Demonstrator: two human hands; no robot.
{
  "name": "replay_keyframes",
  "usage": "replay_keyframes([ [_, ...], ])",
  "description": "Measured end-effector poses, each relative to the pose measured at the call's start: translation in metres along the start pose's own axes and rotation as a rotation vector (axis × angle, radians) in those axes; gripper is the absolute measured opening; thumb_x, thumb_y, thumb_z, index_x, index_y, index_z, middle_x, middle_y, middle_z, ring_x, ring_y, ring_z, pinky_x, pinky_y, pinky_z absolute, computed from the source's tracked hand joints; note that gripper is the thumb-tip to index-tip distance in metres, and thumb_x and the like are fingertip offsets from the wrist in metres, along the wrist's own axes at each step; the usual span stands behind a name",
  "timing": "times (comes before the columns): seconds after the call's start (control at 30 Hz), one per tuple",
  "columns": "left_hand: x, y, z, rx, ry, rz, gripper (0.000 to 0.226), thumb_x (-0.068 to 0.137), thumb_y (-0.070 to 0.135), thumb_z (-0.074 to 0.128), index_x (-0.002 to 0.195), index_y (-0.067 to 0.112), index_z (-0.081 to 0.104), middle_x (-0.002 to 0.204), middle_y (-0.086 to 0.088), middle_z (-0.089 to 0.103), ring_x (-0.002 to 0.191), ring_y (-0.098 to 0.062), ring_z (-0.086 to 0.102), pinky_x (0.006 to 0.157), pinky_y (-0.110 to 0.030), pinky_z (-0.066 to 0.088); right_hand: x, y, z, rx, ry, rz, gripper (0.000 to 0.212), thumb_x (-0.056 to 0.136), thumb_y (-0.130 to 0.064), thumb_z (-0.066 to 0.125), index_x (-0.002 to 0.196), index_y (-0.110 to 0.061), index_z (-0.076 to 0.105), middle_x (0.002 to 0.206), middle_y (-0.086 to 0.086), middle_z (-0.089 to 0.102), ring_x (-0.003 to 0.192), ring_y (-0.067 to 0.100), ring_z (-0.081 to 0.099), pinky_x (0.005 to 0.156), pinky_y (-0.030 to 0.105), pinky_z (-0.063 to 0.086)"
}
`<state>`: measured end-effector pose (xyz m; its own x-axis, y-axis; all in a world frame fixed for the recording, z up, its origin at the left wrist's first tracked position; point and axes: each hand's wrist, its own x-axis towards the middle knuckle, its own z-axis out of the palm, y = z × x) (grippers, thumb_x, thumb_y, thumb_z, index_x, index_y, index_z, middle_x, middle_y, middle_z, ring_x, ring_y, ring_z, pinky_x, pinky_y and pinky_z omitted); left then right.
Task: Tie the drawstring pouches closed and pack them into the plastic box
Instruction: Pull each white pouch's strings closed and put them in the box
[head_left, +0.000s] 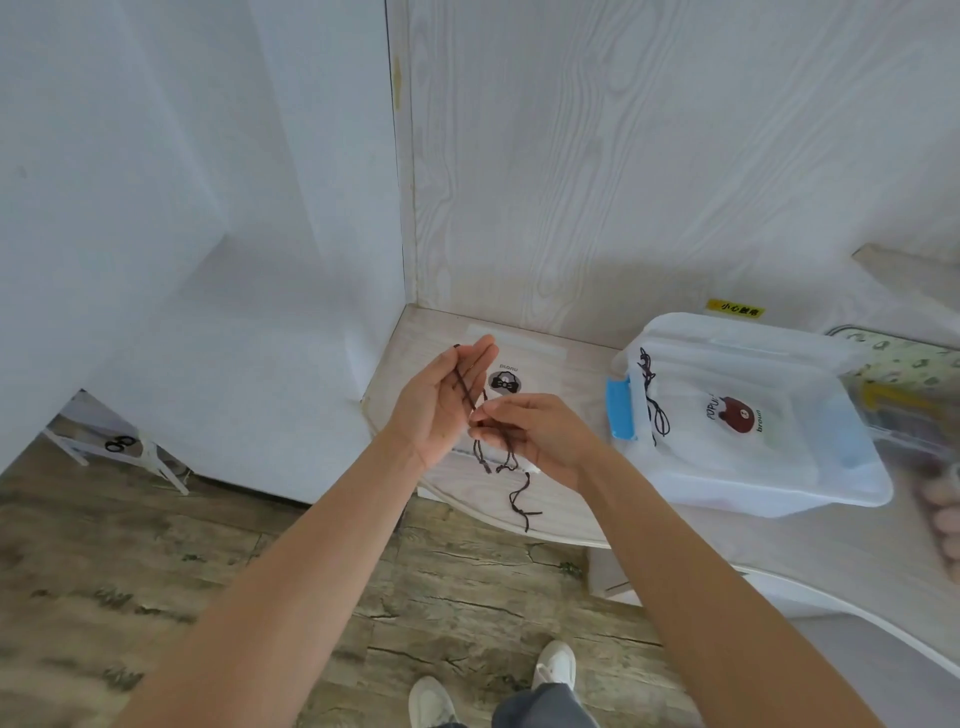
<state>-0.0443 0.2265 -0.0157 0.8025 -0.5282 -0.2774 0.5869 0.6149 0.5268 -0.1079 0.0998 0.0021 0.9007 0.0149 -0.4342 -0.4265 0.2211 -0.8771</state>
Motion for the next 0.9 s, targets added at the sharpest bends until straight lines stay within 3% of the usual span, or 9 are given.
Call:
replay_keyframes([
  [0.1, -0.001, 0.000, -0.001, 0.080, 0.032, 0.060, 0.026, 0.099, 0.015, 0.036, 0.105, 0.007, 0.060, 0.117, -0.007, 0.065, 0.115, -0.017, 0.059, 0.096, -0.025, 0.045, 0.000, 0.000, 0.002, -0.099, 0.077, -0.069, 0.013, 0.088, -0.005, 0.058, 0.085, -0.001, 0.070, 0.089, 0.016, 0.068, 0.081, 0.020, 0.065, 0.077, 0.017, 0.054],
  [0.2, -0.003, -0.001, -0.002, 0.218, 0.064, 0.047, 0.029, 0.100, 0.015, 0.035, 0.106, 0.003, 0.060, 0.116, -0.011, 0.065, 0.112, -0.019, 0.061, 0.099, -0.029, 0.045, -0.001, 0.004, 0.001, -0.700, 0.269, -0.219, 0.015, 0.087, -0.019, 0.061, 0.087, -0.012, 0.075, 0.092, 0.013, 0.067, 0.076, 0.014, 0.054, 0.071, 0.016, 0.037],
  [0.27, -0.005, -0.001, 0.001, 0.365, 0.083, 0.017, 0.030, 0.100, 0.015, 0.035, 0.103, 0.000, 0.061, 0.115, -0.014, 0.065, 0.109, -0.021, 0.063, 0.100, -0.030, 0.045, -0.001, 0.008, 0.000, -1.002, 0.398, -0.425, 0.016, 0.089, -0.015, 0.060, 0.093, -0.007, 0.074, 0.106, 0.004, 0.056, 0.092, 0.008, 0.050, 0.077, 0.005, 0.029],
  [0.33, -0.006, -0.001, 0.007, 0.539, 0.111, -0.007, 0.031, 0.099, 0.018, 0.039, 0.102, -0.002, 0.063, 0.113, -0.015, 0.066, 0.107, -0.021, 0.063, 0.098, -0.027, 0.046, 0.001, 0.015, 0.000, -1.158, 0.410, -0.640, 0.013, 0.087, -0.006, 0.061, 0.088, 0.000, 0.072, 0.121, 0.010, 0.052, 0.101, 0.017, 0.058, 0.085, 0.009, 0.039],
  [0.43, -0.008, 0.000, 0.014, 0.741, 0.106, -0.042, 0.029, 0.097, 0.024, 0.045, 0.093, 0.005, 0.066, 0.109, -0.015, 0.068, 0.103, -0.020, 0.064, 0.088, -0.021, 0.049, 0.008, 0.022, -0.002, -1.322, 0.309, -0.833, 0.004, 0.080, 0.000, 0.068, 0.079, -0.002, 0.071, 0.126, 0.018, 0.054, 0.097, 0.027, 0.065, 0.075, 0.033, 0.057],
  [0.67, -0.009, 0.015, 0.016, 1.049, 0.076, 0.026, 0.034, 0.083, 0.023, 0.057, 0.094, -0.006, 0.069, 0.097, -0.024, 0.067, 0.090, -0.026, 0.061, 0.085, -0.028, 0.048, 0.019, 0.024, -0.004, -1.151, 0.339, -0.629, 0.013, 0.085, -0.002, 0.062, 0.092, -0.002, 0.073, 0.135, 0.011, 0.050, 0.111, 0.022, 0.060, 0.097, 0.029, 0.046],
  [0.77, -0.009, 0.023, 0.010, 1.525, 0.041, 0.152, 0.027, 0.084, 0.016, 0.051, 0.099, 0.008, 0.072, 0.100, -0.015, 0.068, 0.084, -0.020, 0.058, 0.077, -0.030, 0.043, 0.021, 0.018, -0.001, -1.120, 0.355, -0.480, 0.017, 0.089, -0.007, 0.059, 0.099, -0.002, 0.072, 0.132, 0.009, 0.054, 0.111, 0.022, 0.058, 0.100, 0.022, 0.040],
  [0.83, -0.007, 0.029, 0.006, 2.023, -0.031, 0.276, 0.035, 0.089, 0.001, 0.045, 0.118, 0.012, 0.061, 0.117, -0.006, 0.061, 0.103, -0.021, 0.056, 0.085, -0.030, 0.043, 0.021, 0.014, 0.000, -1.159, 0.348, -0.426, 0.020, 0.091, -0.009, 0.056, 0.101, -0.002, 0.071, 0.127, 0.008, 0.057, 0.112, 0.020, 0.056, 0.094, 0.010, 0.030],
  [0.9, -0.007, 0.033, -0.001, 2.409, -0.107, 0.462, 0.037, 0.089, 0.001, 0.048, 0.123, 0.012, 0.051, 0.121, -0.002, 0.053, 0.112, -0.020, 0.049, 0.087, -0.028, 0.037, 0.020, 0.012, 0.001, -1.166, 0.350, -0.394, 0.021, 0.092, -0.009, 0.053, 0.096, 0.001, 0.072, 0.110, 0.010, 0.062, 0.101, 0.021, 0.058, 0.084, 0.012, 0.031],
])
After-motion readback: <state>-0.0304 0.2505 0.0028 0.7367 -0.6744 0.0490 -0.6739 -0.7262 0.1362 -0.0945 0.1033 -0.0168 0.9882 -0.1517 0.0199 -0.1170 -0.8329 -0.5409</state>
